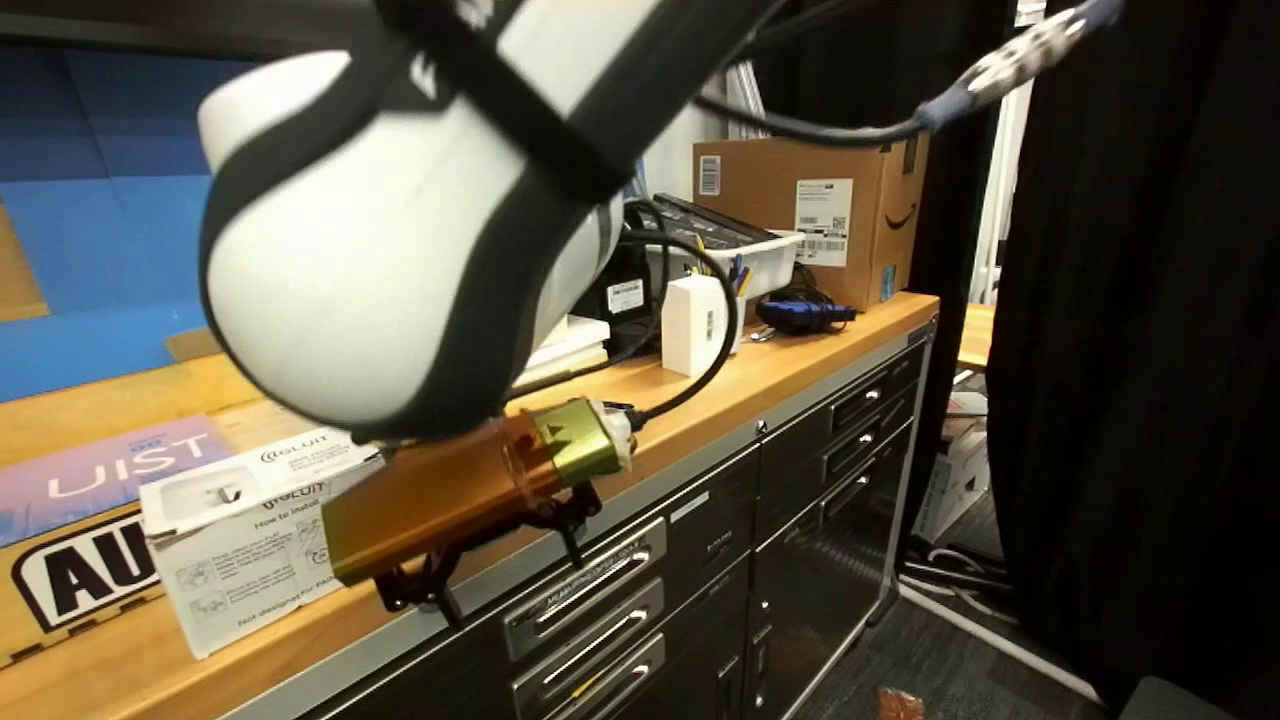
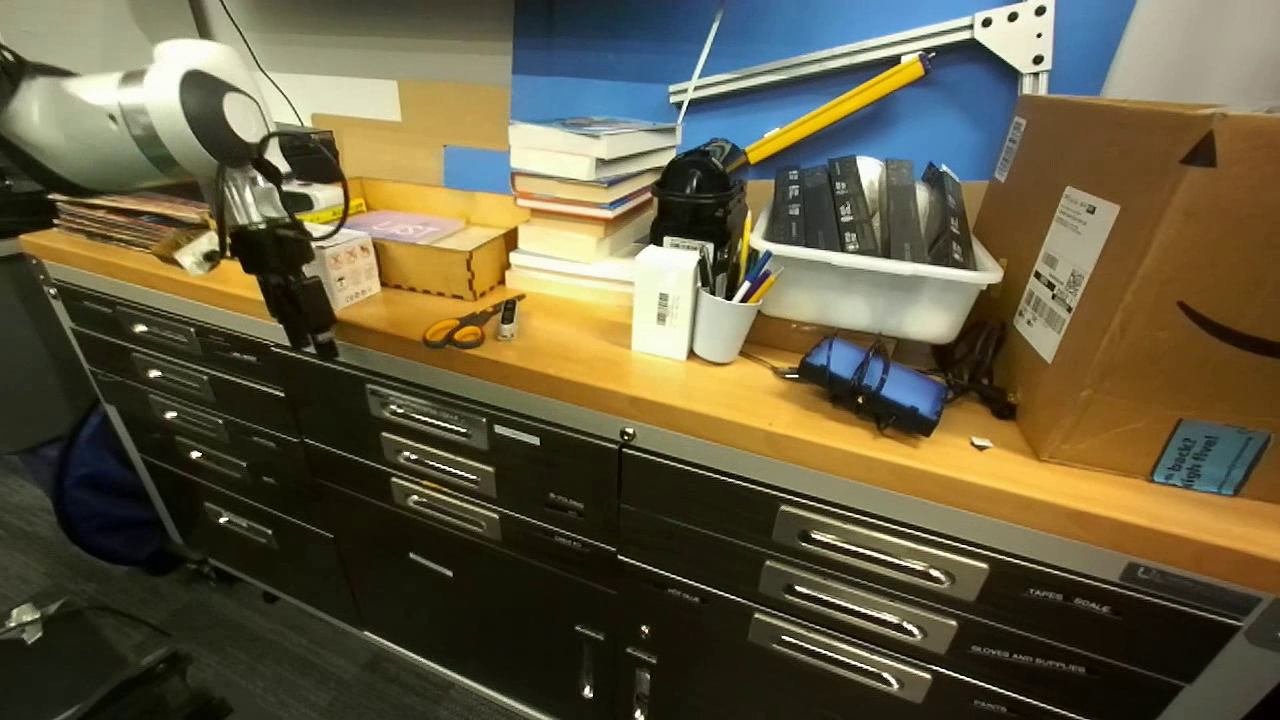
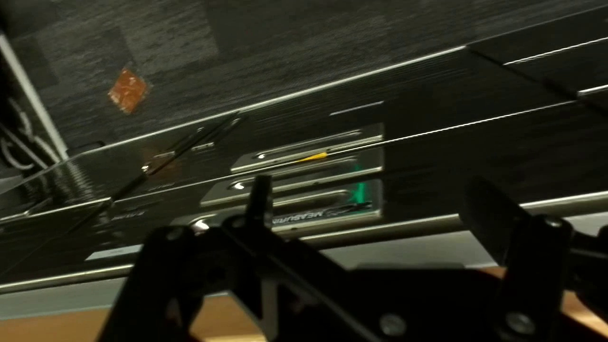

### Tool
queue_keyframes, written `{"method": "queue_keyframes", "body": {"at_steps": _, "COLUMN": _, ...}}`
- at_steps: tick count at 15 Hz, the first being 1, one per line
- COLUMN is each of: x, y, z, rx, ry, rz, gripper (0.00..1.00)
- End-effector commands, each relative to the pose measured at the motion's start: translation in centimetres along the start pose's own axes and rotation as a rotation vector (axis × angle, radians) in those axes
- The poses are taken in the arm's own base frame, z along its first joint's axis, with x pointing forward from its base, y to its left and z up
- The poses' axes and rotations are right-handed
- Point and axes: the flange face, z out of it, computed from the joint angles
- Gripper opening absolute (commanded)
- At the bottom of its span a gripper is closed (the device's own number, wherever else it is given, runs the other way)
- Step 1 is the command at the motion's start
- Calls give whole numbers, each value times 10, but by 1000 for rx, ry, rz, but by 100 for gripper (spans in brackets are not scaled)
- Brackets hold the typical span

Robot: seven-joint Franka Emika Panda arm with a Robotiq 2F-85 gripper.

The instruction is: Place the blue block in the open top drawer then push the drawer closed

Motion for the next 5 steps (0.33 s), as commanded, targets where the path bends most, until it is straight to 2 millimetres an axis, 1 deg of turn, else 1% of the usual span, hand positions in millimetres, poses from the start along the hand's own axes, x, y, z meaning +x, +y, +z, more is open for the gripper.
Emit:
{"method": "queue_keyframes", "body": {"at_steps": 1, "x": -25, "y": 28, "z": -76, "rx": 201, "ry": -33, "rz": -10, "gripper": 100}}
{"method": "queue_keyframes", "body": {"at_steps": 4, "x": -44, "y": 48, "z": -144, "rx": 399, "ry": -82, "rz": -47, "gripper": 100}}
{"method": "queue_keyframes", "body": {"at_steps": 5, "x": -51, "y": 59, "z": -163, "rx": 463, "ry": -95, "rz": -57, "gripper": 100}}
